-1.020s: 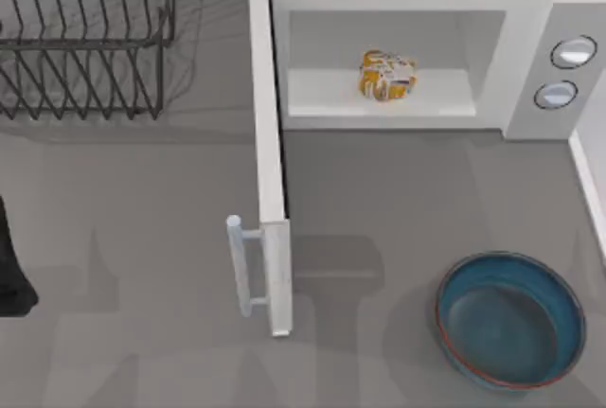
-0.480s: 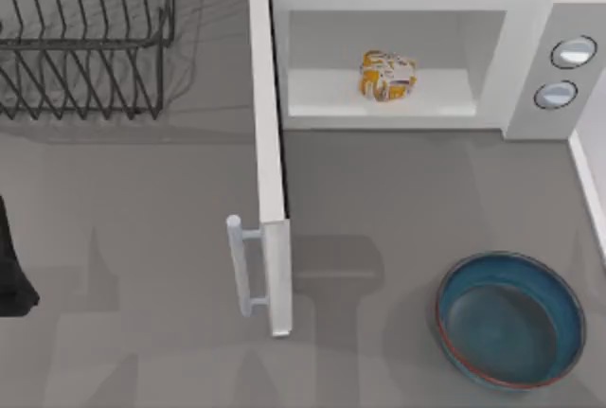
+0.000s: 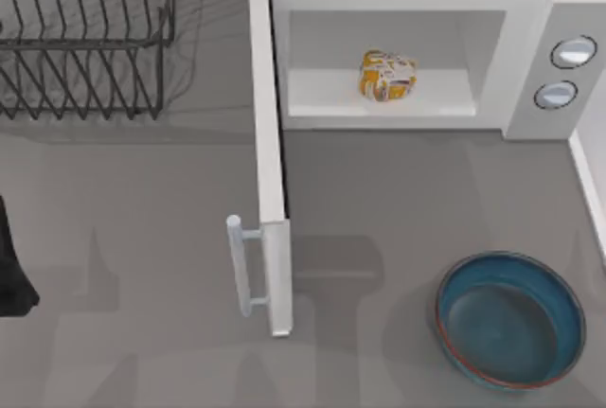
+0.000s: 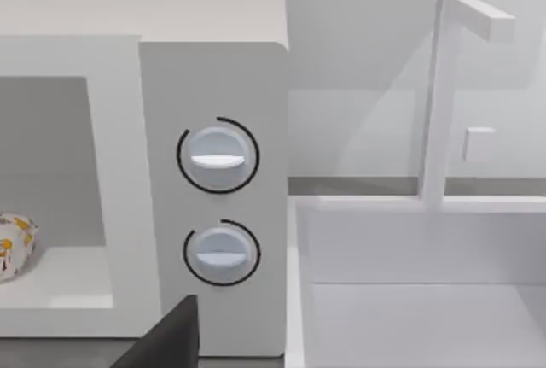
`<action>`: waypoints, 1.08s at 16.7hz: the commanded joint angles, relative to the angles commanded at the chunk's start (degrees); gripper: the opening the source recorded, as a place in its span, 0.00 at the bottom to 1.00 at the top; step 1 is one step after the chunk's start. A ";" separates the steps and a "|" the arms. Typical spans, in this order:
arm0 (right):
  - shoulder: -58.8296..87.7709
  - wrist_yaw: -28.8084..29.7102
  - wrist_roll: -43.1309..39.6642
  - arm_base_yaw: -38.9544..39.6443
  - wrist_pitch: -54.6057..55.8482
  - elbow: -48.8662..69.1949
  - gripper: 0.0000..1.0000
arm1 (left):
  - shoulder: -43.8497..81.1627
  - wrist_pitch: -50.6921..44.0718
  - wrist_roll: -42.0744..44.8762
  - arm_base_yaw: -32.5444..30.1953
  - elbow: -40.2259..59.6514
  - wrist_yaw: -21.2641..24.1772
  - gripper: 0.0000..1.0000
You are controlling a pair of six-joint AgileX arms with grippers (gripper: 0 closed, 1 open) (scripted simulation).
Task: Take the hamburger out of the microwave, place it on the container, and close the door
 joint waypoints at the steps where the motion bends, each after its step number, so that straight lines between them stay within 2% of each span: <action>1: 0.00 0.00 0.00 0.00 0.00 0.00 1.00 | 0.00 0.00 0.00 0.00 0.00 0.00 1.00; 7: 0.55 0.09 0.08 0.13 0.21 0.27 1.00 | 0.00 0.00 0.00 0.00 0.00 0.00 1.00; 10: 5.64 1.02 0.77 1.37 2.11 2.87 1.00 | 0.00 0.00 0.00 0.00 0.00 0.00 1.00; 14: 20.11 3.89 2.47 4.74 7.29 10.29 1.00 | 0.00 0.00 0.00 0.00 0.00 0.00 1.00; 18: 40.86 8.18 4.68 9.44 14.52 20.92 1.00 | 0.00 0.00 0.00 0.00 0.00 0.00 1.00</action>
